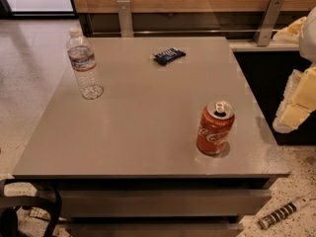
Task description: Move coke can near rxbar blueberry
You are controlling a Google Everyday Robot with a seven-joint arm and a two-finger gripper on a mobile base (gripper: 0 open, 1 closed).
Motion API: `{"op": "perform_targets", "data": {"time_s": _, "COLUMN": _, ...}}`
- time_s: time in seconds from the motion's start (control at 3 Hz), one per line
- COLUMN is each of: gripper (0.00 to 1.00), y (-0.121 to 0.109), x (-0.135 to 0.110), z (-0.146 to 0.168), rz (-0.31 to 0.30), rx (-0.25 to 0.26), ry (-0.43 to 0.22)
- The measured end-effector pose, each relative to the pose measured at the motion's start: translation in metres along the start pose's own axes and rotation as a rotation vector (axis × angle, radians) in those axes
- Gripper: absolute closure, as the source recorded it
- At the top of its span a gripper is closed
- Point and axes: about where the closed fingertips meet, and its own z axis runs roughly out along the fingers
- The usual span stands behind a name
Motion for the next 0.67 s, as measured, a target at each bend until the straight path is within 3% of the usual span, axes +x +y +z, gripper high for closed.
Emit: {"op": "perform_targets", "data": {"time_s": 0.67, "gripper": 0.00, "y": 0.016, "x": 0.017, "z": 0.015, "rz": 0.069, "rx": -0.012, "ry": -0.315}}
